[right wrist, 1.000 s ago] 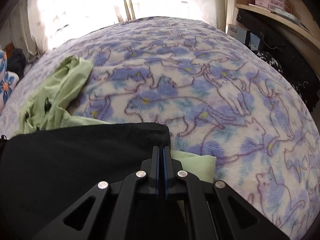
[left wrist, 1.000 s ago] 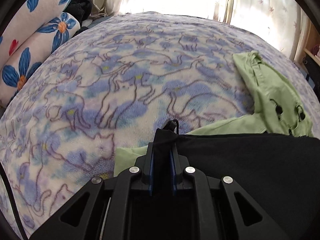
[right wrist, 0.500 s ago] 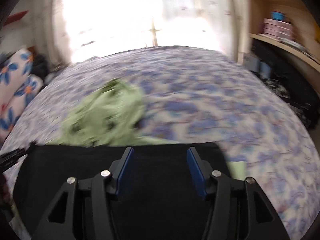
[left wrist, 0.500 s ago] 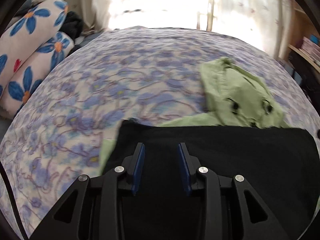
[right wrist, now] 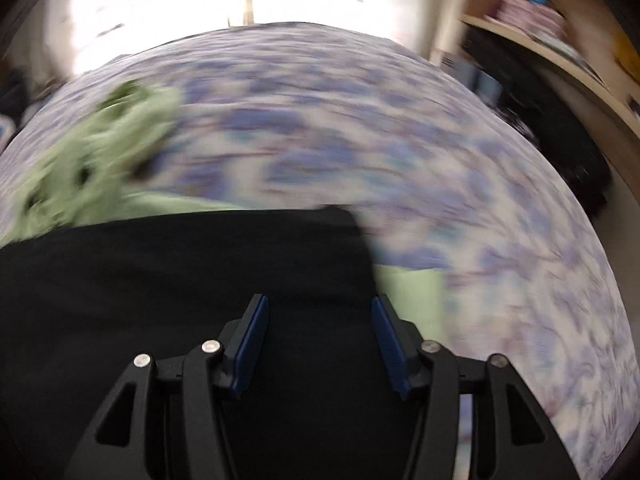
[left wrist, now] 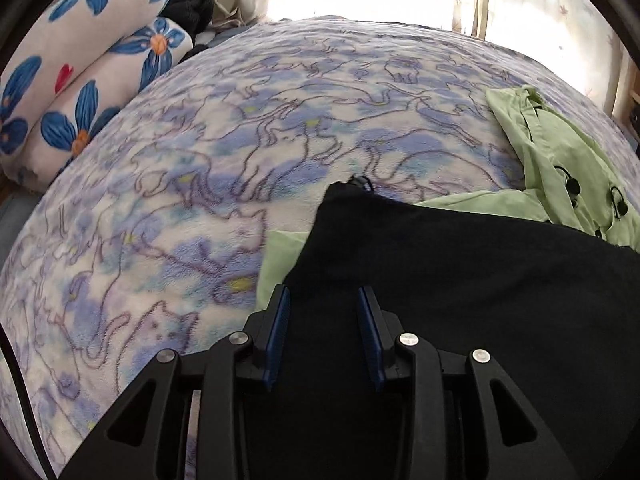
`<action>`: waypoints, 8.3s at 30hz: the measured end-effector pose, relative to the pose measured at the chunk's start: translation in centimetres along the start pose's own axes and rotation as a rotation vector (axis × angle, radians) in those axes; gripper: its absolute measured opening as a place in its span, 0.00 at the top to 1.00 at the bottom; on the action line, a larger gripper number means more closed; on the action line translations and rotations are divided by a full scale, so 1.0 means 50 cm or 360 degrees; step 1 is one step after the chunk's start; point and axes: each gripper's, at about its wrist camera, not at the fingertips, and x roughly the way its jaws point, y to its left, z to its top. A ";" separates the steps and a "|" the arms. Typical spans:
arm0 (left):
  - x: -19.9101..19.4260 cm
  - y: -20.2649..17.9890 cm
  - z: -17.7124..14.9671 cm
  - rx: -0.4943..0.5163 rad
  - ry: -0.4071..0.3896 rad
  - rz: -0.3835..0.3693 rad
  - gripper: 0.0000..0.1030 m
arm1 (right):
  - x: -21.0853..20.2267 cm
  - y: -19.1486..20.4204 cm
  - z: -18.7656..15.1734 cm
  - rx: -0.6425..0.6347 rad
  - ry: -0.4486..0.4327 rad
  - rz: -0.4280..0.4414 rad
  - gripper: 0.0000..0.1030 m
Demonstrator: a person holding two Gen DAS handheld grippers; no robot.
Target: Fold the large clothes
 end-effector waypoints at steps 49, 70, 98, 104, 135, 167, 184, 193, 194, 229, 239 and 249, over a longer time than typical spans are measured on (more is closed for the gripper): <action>-0.240 0.003 -0.308 -0.0122 0.0109 -0.0112 0.33 | -0.225 0.016 -0.309 0.0115 0.0013 0.0455 0.58; -0.248 -0.001 -0.317 -0.0070 0.0115 -0.0036 0.33 | -0.250 -0.006 -0.339 0.0163 0.0059 0.0231 0.56; -0.347 -0.087 0.056 0.0297 0.0094 -0.0259 0.31 | -0.374 0.141 0.013 -0.0216 -0.0157 0.0609 0.56; -0.285 -0.167 0.235 0.0329 0.0039 -0.0362 0.21 | -0.322 0.202 0.197 -0.0241 -0.0152 0.0696 0.55; 0.227 -0.376 0.377 0.0247 0.0289 -0.0407 0.98 | 0.183 0.428 0.401 -0.0141 0.0210 0.0698 0.95; -0.441 -0.039 0.141 0.0340 0.0025 -0.0520 0.87 | -0.442 0.137 0.082 -0.0529 -0.0056 0.0710 0.92; -0.442 -0.109 -0.077 0.0369 0.0238 -0.0829 0.77 | -0.433 0.156 -0.124 -0.0614 0.0151 0.0865 0.57; -0.264 -0.172 -0.205 0.0057 0.0502 -0.1095 0.75 | -0.230 0.192 -0.213 -0.0330 0.0366 0.1011 0.57; -0.242 -0.176 -0.216 -0.0007 0.0539 -0.1124 0.75 | -0.211 0.194 -0.216 -0.0283 0.0372 0.1026 0.57; -0.205 -0.110 -0.221 -0.0364 0.0241 -0.1106 0.59 | -0.205 0.131 -0.246 0.0435 0.0231 0.1253 0.59; -0.110 -0.134 -0.148 -0.0441 0.0318 -0.1169 0.94 | -0.129 0.148 -0.183 0.0419 0.0244 0.1234 0.76; -0.111 -0.147 -0.158 -0.0362 0.0186 -0.0890 0.96 | -0.123 0.135 -0.213 0.0293 0.0192 0.0994 0.96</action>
